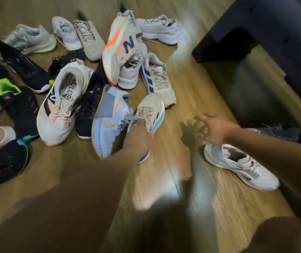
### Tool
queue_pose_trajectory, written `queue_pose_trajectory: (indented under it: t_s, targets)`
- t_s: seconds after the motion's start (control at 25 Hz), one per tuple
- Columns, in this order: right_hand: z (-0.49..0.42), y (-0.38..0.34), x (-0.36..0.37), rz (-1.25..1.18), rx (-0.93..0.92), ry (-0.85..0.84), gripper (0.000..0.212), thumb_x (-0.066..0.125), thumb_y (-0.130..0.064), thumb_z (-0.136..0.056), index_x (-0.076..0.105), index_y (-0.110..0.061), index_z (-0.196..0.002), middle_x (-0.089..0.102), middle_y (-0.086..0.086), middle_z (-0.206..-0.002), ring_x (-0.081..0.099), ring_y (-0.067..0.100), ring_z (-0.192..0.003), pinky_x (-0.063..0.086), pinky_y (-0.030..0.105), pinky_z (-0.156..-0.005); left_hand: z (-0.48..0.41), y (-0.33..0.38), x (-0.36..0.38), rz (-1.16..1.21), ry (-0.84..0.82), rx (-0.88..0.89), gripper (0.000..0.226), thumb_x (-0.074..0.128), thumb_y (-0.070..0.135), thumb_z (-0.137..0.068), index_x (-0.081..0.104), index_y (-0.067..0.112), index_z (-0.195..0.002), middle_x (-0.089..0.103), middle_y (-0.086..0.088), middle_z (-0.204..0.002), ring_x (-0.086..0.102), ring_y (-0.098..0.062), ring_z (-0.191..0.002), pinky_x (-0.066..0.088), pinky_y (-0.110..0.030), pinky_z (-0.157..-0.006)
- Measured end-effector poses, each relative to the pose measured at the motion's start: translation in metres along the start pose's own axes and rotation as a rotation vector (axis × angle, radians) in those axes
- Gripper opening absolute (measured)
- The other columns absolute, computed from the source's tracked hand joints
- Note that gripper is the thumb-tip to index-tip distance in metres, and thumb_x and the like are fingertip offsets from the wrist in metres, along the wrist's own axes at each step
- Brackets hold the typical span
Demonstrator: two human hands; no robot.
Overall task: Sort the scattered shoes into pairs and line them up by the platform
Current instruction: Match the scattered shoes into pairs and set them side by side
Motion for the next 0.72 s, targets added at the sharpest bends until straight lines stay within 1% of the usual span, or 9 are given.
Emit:
queue_pose_trajectory:
  t_s: [0.08,0.16,0.24,0.32,0.36,0.44,0.52,0.6,0.72]
  targets:
    - [-0.034,-0.033,-0.009,-0.014,0.001,0.074,0.068,0.058,-0.047,-0.088,0.032,-0.024,-0.146,0.045,0.013,-0.143,0.047,0.031,-0.126,0.043,0.039,-0.097,0.004,0.001,0.016,-0.034,-0.028,0.006,0.052,0.05,0.023,-0.096,0.032,0.008,-0.142,0.046,-0.018,-0.142,0.044,-0.034,-0.131,0.036,-0.038,-0.105]
    - [-0.064,-0.059,-0.016,-0.18,0.109,0.071,0.064,0.055,-0.044,-0.092,0.036,-0.016,-0.145,0.053,0.013,-0.133,0.054,0.031,-0.116,0.045,0.033,-0.086,0.002,0.001,0.021,0.022,0.026,-0.031,0.056,0.051,0.02,-0.095,0.028,0.007,-0.145,0.046,-0.017,-0.143,0.044,-0.033,-0.132,0.035,-0.036,-0.107]
    - [-0.09,-0.076,-0.016,-0.528,0.309,0.08,0.06,0.052,-0.046,-0.094,0.04,-0.009,-0.14,0.056,0.012,-0.126,0.058,0.03,-0.104,0.053,0.034,-0.077,-0.002,-0.004,0.016,0.075,0.046,-0.032,0.054,0.052,0.019,-0.096,0.031,0.005,-0.143,0.048,-0.017,-0.141,0.044,-0.032,-0.132,0.035,-0.034,-0.105]
    - [-0.111,-0.087,-0.013,-0.935,0.515,0.101,0.057,0.049,-0.047,-0.095,0.045,-0.007,-0.135,0.057,0.012,-0.12,0.062,0.03,-0.097,0.058,0.043,-0.075,-0.006,-0.011,0.012,0.129,0.03,-0.01,0.047,0.052,0.018,-0.096,0.039,0.004,-0.138,0.05,-0.018,-0.138,0.045,-0.033,-0.13,0.035,-0.033,-0.102]
    - [-0.119,-0.091,-0.011,-1.103,0.589,0.102,0.056,0.049,-0.047,-0.095,0.045,-0.008,-0.135,0.057,0.01,-0.118,0.062,0.03,-0.096,0.057,0.045,-0.074,-0.007,-0.012,0.008,0.149,0.034,-0.004,0.045,0.052,0.018,-0.096,0.042,0.004,-0.137,0.05,-0.017,-0.139,0.043,-0.032,-0.132,0.032,-0.031,-0.105]
    - [-0.133,-0.092,-0.003,-1.329,0.688,0.091,0.052,0.052,-0.042,-0.094,0.044,-0.011,-0.135,0.056,0.006,-0.118,0.061,0.028,-0.094,0.053,0.042,-0.067,-0.009,-0.011,0.005,0.163,0.033,0.014,0.045,0.052,0.018,-0.096,0.044,0.005,-0.137,0.046,-0.014,-0.144,0.038,-0.028,-0.136,0.027,-0.03,-0.112]
    - [-0.145,-0.091,0.009,-1.417,0.74,0.076,0.046,0.056,-0.033,-0.093,0.046,-0.013,-0.134,0.058,0.007,-0.123,0.06,0.027,-0.094,0.05,0.038,-0.059,-0.012,-0.01,0.007,0.172,0.032,0.026,0.042,0.052,0.018,-0.096,0.045,0.004,-0.135,0.046,-0.014,-0.144,0.038,-0.028,-0.137,0.027,-0.033,-0.114]
    - [-0.153,-0.089,0.017,-1.465,0.749,0.06,0.044,0.052,-0.025,-0.095,0.045,-0.013,-0.137,0.056,0.008,-0.128,0.058,0.027,-0.098,0.05,0.041,-0.062,-0.013,-0.01,0.009,0.178,0.037,0.024,0.04,0.053,0.019,-0.096,0.047,0.004,-0.133,0.048,-0.013,-0.142,0.04,-0.028,-0.135,0.031,-0.034,-0.113]
    - [-0.151,-0.068,0.007,-1.534,0.821,0.199,0.045,0.041,-0.018,-0.098,0.039,-0.01,-0.142,0.05,0.008,-0.133,0.052,0.026,-0.105,0.048,0.049,-0.09,-0.01,-0.014,0.006,0.188,0.046,0.024,0.04,0.052,0.02,-0.097,0.045,0.006,-0.133,0.048,-0.012,-0.142,0.041,-0.028,-0.134,0.031,-0.033,-0.112]
Point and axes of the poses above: each hand's wrist, its own z-axis away from the middle knuckle, its own x-axis out of the palm, y = z × x, the point moved 1 cm from there along -z, towards the middle knuckle
